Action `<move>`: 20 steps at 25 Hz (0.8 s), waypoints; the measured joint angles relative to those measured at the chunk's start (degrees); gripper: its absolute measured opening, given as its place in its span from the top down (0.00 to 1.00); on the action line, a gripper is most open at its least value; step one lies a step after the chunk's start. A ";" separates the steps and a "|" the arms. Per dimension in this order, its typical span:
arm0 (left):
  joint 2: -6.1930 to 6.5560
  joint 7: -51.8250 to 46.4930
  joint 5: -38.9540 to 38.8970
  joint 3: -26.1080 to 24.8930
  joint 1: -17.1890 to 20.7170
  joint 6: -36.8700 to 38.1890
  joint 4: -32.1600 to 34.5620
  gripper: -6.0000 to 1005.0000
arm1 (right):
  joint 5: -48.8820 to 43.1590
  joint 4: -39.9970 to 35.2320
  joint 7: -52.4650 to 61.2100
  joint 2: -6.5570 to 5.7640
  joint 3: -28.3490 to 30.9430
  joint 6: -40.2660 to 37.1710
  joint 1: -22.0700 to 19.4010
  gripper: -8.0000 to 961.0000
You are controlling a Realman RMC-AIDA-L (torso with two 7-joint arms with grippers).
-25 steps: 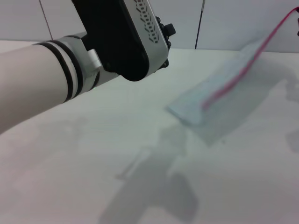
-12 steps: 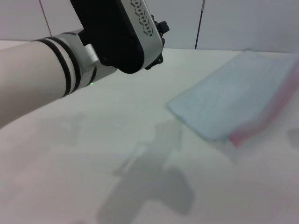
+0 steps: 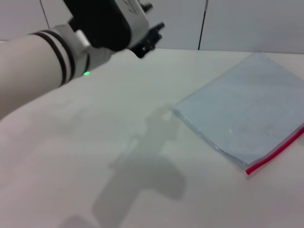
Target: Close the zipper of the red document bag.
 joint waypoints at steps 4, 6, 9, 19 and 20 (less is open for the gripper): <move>0.00 -1.37 -0.59 -1.87 0.66 7.97 4.42 0.61 | -1.01 0.41 12.23 -0.30 -5.57 6.29 -0.62 0.50; 0.00 -2.55 -1.48 -2.66 0.73 14.18 8.12 0.59 | -1.41 0.71 17.42 -0.35 -8.47 9.39 -0.70 0.51; 0.00 -5.28 -4.49 -3.50 0.88 22.92 12.82 0.56 | -1.48 0.96 24.59 -0.37 -13.45 14.40 -0.71 0.51; 0.00 -6.96 -12.85 -1.00 -1.33 54.47 34.64 0.52 | -9.20 13.05 62.94 -0.52 -29.82 28.92 4.12 0.51; 0.00 -7.22 -13.78 -0.32 -1.79 57.69 37.18 0.52 | -9.63 15.09 66.25 -0.47 -31.91 30.86 4.62 0.51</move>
